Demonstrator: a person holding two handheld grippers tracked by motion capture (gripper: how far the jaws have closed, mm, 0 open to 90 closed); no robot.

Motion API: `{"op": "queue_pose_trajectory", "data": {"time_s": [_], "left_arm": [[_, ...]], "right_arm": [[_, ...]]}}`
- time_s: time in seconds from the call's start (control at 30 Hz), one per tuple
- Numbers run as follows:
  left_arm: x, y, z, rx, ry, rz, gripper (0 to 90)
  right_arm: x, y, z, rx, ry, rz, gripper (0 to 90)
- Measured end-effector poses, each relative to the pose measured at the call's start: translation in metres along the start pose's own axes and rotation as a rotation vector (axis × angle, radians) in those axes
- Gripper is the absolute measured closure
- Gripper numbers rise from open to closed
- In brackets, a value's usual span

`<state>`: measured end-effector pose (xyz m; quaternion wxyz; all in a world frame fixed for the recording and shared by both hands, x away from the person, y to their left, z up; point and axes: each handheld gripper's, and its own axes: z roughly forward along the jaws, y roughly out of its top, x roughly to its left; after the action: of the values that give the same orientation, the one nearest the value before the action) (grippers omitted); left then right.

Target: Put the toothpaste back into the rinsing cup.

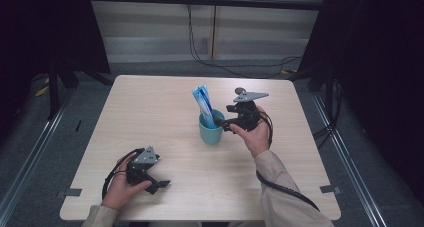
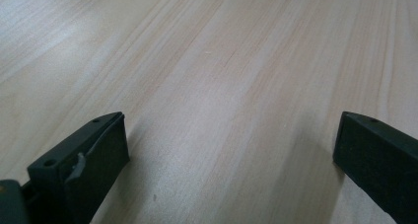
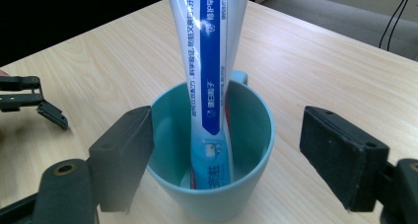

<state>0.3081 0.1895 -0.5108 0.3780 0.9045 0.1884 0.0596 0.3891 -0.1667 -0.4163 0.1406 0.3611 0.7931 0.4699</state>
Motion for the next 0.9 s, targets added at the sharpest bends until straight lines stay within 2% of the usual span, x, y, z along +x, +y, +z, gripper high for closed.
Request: {"op": "queue_pose_trajectory", "data": {"time_s": [0.53, 0.9], "left_arm": [[0.000, 0.000, 0.000, 0.000, 0.000, 0.000, 0.0], [0.000, 0.000, 0.000, 0.000, 0.000, 0.000, 0.0]], "right_arm": [[-0.002, -0.009, -0.020, -0.002, 0.007, -0.005, 18.6], [0.000, -0.015, -0.030, 0.019, 0.012, -0.024, 17.3]]}}
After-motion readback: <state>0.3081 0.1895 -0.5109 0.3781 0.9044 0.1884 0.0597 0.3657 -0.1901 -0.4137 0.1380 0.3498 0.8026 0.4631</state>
